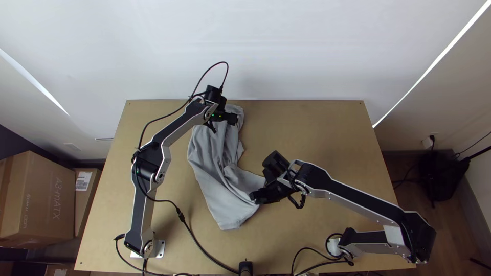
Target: Fold the t-shirt
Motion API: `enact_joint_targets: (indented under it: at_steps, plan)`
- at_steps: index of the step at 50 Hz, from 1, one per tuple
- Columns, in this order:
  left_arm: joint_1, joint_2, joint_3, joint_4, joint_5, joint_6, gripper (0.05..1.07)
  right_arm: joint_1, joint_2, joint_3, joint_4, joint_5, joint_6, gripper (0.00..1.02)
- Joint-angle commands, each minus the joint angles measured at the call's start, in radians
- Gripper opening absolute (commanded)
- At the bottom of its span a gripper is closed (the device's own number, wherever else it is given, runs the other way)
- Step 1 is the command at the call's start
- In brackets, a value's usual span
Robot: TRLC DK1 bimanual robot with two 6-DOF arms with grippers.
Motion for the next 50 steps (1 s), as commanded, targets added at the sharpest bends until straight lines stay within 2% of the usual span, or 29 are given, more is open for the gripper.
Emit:
enact_joint_targets:
  at_steps: [1, 3, 5, 8, 10, 18, 30, 42, 50]
  plan:
    - [-0.008, 0.043, 0.045, -0.005, -0.036, 0.027, 0.88, -0.014, -0.011, -0.03, -0.003, 0.003, -0.006, 0.03]
    - [-0.011, 0.052, 0.045, -0.01, -0.064, 0.037, 0.79, -0.016, -0.012, -0.03, -0.003, 0.003, -0.006, 0.03]
    - [-0.013, 0.055, 0.042, -0.021, -0.07, 0.042, 0.62, -0.017, -0.012, -0.03, -0.003, 0.003, -0.006, 0.02]
    - [-0.013, 0.05, 0.033, -0.019, -0.07, 0.037, 0.28, -0.019, -0.012, -0.028, -0.001, 0.003, -0.006, 0.03]
    - [-0.011, 0.044, 0.031, -0.021, -0.07, 0.033, 0.08, -0.02, -0.014, -0.028, -0.001, 0.003, -0.006, 0.03]
    - [0.0, -0.048, -0.059, -0.035, -0.07, 0.025, 0.08, -0.028, -0.02, -0.037, 0.0, 0.003, -0.008, 0.02]
    - [0.076, -0.335, -0.3, -0.015, -0.043, 0.002, 0.08, -0.059, -0.052, -0.091, 0.0, 0.005, -0.009, 0.02]
    - [0.113, -0.608, -0.573, -0.021, -0.038, 0.002, 0.08, -0.136, -0.1, -0.117, -0.015, 0.003, -0.02, 0.02]
    - [0.119, -0.729, -0.805, -0.002, -0.035, -0.016, 0.08, -0.152, -0.109, -0.109, -0.057, 0.003, -0.06, 0.02]
